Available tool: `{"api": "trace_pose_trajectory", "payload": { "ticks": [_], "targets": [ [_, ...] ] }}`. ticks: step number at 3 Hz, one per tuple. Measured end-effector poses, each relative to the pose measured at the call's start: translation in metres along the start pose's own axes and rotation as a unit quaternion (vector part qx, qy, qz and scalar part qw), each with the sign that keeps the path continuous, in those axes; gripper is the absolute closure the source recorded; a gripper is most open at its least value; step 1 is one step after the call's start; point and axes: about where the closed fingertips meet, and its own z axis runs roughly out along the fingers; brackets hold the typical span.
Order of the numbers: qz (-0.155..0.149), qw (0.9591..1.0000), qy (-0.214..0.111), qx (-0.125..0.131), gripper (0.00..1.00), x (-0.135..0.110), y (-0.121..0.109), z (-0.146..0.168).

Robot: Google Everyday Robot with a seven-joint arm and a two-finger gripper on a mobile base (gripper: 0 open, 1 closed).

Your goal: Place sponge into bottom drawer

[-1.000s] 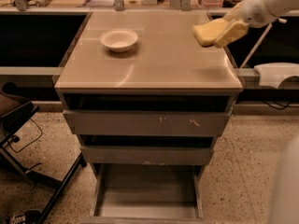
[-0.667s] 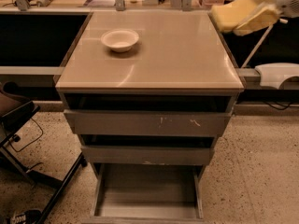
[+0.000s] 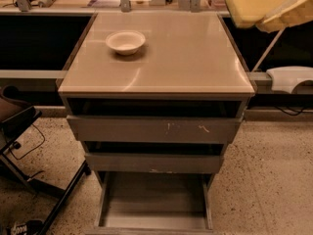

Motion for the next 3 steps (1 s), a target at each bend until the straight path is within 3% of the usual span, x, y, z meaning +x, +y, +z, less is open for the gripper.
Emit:
{"api": "trace_pose_trajectory", "payload": {
  "ticks": [1,2,3],
  "targets": [
    [0.000,1.0000,0.000,0.000,1.00,0.000,0.000,0.000],
    [0.013,0.9995,0.011,-0.025,1.00,0.004,0.032,-0.021],
    [0.033,0.9974,0.012,-0.064,1.00,0.005,0.092,-0.064]
  ]
}}
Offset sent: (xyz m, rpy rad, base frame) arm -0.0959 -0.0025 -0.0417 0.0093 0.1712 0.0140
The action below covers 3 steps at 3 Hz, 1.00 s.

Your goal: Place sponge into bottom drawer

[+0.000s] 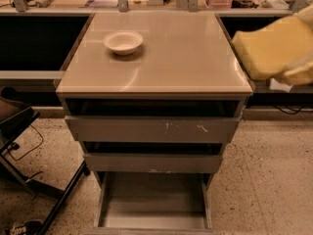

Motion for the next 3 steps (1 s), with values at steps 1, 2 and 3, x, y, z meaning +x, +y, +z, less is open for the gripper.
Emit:
{"api": "trace_pose_trajectory", "payload": {
  "ticks": [1,2,3],
  "targets": [
    [0.029,0.9995,-0.003,0.014,1.00,0.0110,0.0058,-0.0222],
    [0.029,0.9995,-0.003,0.014,1.00,0.0110,0.0058,-0.0222],
    [0.022,0.9997,0.004,0.013,1.00,0.0077,0.0132,-0.0190]
  ]
}}
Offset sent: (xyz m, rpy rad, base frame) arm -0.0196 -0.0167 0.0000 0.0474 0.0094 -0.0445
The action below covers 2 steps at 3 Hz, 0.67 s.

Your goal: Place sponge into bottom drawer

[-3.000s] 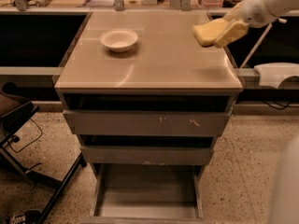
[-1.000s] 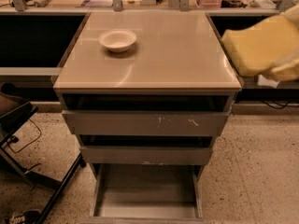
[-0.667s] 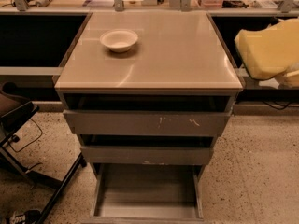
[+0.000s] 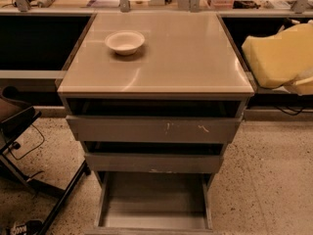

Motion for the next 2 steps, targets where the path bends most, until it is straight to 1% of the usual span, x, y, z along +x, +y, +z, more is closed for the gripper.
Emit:
{"api": "trace_pose_trajectory", "payload": {
  "ticks": [1,2],
  "targets": [
    [-0.012,0.9996,-0.026,0.008,1.00,-0.009,0.027,0.023],
    [0.020,0.9966,-0.074,0.031,1.00,0.013,0.062,0.066]
  ]
}}
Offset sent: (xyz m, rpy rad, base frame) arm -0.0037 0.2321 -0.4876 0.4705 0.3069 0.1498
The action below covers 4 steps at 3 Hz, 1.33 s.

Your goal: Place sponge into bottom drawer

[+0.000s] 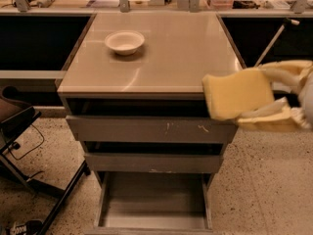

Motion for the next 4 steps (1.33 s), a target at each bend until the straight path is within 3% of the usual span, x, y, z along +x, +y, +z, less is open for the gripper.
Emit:
{"api": "trace_pose_trajectory", "payload": {
  "ticks": [1,2,3,4],
  "targets": [
    [0.049,0.9974,-0.052,-0.013,1.00,0.049,0.055,0.070],
    [0.069,0.9913,-0.061,-0.094,1.00,0.103,0.155,0.164],
    [0.096,0.9837,-0.057,-0.141,1.00,0.126,0.213,0.202],
    [0.096,0.9837,-0.057,-0.141,1.00,0.126,0.213,0.202]
  ]
}}
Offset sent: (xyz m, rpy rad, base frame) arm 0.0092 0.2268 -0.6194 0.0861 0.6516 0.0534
